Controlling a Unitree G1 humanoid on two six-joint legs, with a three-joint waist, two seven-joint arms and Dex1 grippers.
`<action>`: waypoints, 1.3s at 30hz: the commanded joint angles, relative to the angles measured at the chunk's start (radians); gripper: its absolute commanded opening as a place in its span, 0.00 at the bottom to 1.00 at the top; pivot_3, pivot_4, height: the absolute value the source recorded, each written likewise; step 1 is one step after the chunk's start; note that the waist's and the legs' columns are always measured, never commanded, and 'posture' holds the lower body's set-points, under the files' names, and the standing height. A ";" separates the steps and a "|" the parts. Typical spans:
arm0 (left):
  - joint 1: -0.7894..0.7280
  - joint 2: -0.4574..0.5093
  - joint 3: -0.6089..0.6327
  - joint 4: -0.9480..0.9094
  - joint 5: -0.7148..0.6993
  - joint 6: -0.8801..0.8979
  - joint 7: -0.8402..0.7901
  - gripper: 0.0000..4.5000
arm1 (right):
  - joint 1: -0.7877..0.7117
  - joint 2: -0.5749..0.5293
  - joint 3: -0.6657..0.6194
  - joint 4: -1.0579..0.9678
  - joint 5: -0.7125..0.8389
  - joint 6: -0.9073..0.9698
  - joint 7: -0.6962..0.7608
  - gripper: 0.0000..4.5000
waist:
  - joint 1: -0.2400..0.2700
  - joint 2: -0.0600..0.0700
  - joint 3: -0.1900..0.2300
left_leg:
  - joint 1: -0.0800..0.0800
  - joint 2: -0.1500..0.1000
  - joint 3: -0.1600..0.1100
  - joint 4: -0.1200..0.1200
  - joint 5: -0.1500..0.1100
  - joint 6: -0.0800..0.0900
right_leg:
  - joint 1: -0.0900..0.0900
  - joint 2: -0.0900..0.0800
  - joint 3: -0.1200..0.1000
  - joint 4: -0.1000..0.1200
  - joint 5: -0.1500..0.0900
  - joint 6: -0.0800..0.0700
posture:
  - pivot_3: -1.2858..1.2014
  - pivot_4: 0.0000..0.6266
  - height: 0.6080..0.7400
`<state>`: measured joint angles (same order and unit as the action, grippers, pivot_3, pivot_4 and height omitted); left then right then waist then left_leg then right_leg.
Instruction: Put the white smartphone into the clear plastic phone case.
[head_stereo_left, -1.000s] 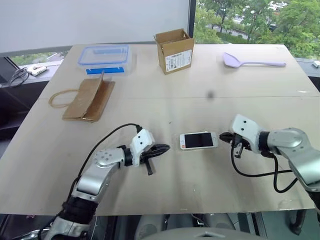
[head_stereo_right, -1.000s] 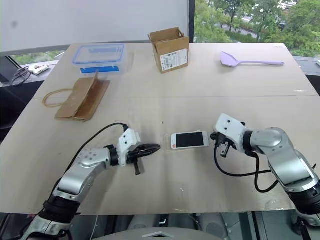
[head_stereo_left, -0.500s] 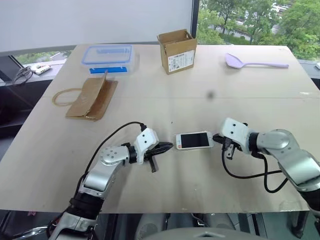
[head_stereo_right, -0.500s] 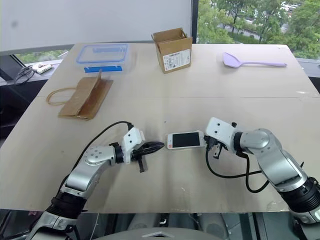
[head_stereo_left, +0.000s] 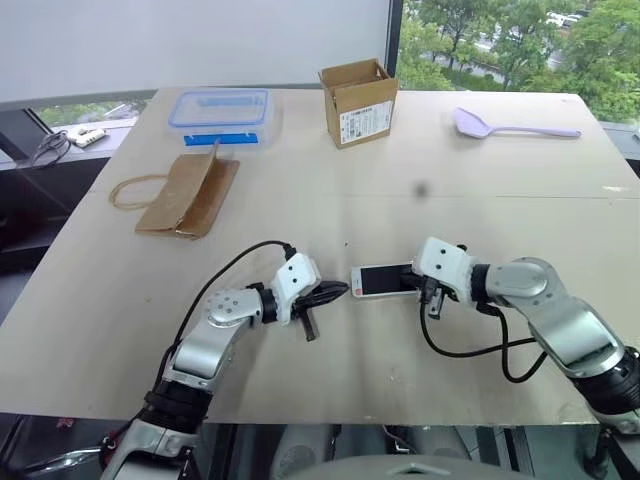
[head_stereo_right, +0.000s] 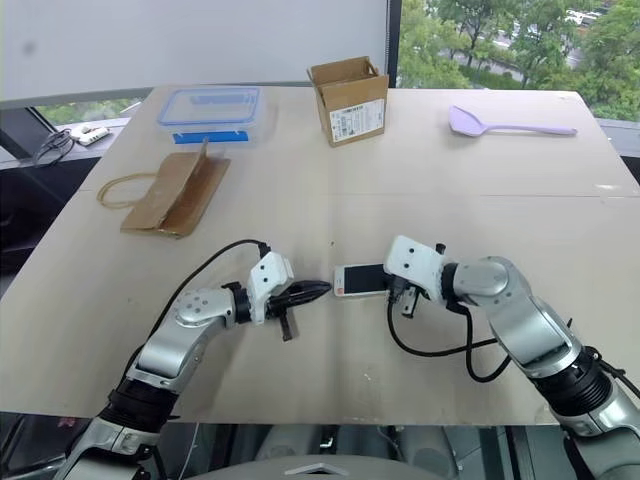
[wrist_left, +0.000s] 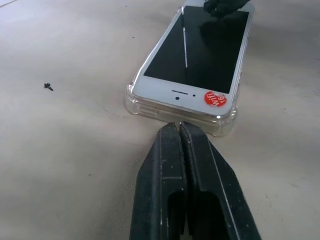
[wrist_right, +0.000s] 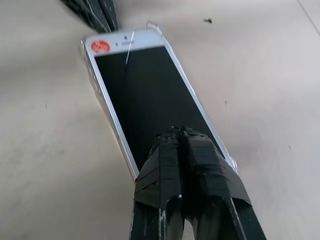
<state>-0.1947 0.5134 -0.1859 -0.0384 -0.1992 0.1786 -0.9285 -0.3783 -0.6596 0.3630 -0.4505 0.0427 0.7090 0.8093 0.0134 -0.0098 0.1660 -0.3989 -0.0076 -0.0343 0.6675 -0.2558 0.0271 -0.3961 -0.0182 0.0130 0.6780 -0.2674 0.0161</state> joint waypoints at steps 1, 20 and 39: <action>-0.009 0.012 0.034 -0.004 0.011 0.029 0.041 0.02 | -0.021 0.024 -0.088 -0.062 0.087 0.018 0.018 0.00 | 0.000 0.000 0.000 | 0.000 0.000 0.000 0.000 0.000 0.000 | 0.000 0.000 0.000 0.000 0.000 0.000 | 0.52 0.24 1.00; 0.002 0.020 0.045 -0.098 -0.023 0.134 0.042 0.02 | -0.163 0.126 0.179 0.303 0.027 -0.199 0.192 0.00 | -0.012 0.000 0.000 | 0.000 0.000 0.000 -0.001 0.000 0.000 | 0.000 0.000 0.000 0.000 0.000 0.000 | 0.52 0.24 1.00; 0.036 0.043 0.045 -0.146 -0.045 0.162 0.051 0.02 | -0.139 0.148 -0.051 0.161 0.139 -0.092 0.155 0.00 | -0.024 0.000 0.000 | -0.001 0.000 0.000 -0.001 0.000 0.000 | -0.001 -0.001 0.000 -0.001 0.000 0.000 | 0.52 0.24 1.00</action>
<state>-0.1545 0.5486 -0.1548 -0.1612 -0.2386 0.3404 -0.8764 -0.5115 -0.5023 0.3753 -0.2033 0.1431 0.5769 0.9816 -0.0104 -0.0097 0.1661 -0.4003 -0.0074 -0.0344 0.6661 -0.2559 0.0269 -0.3973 -0.0196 0.0134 0.6771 -0.2672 0.0159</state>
